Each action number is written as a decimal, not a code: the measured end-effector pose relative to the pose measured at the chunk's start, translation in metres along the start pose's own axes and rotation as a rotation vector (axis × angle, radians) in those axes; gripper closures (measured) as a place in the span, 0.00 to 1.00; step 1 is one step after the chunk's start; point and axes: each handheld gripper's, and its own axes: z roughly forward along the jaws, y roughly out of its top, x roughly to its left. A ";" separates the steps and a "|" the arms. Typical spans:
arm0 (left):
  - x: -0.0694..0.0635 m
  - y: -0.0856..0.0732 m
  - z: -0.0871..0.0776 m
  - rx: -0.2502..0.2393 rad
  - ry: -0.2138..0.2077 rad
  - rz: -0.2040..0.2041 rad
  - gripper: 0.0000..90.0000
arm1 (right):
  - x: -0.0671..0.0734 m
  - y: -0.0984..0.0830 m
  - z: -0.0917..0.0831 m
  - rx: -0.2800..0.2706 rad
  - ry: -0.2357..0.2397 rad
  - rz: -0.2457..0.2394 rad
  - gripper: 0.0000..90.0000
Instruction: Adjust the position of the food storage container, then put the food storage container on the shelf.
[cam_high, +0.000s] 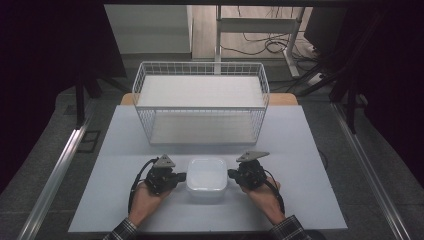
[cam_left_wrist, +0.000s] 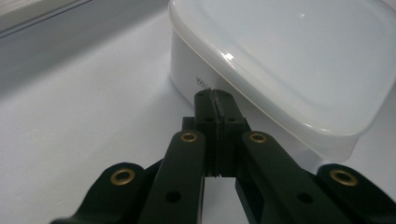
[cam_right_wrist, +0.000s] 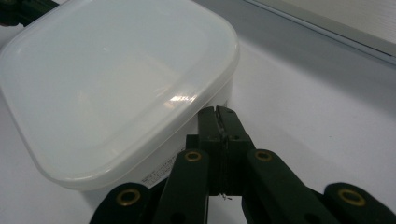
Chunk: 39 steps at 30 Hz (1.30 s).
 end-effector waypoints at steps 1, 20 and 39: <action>0.000 0.000 0.000 -0.003 0.000 0.000 1.00 | 0.000 0.000 0.000 0.001 0.001 -0.002 0.99; -0.003 -0.009 -0.019 -0.045 0.027 -0.010 0.42 | -0.005 -0.009 -0.020 -0.028 -0.055 -0.078 0.70; 0.015 -0.023 -0.032 -0.107 -0.007 -0.038 0.03 | -0.021 -0.016 -0.026 -0.086 -0.065 -0.069 0.08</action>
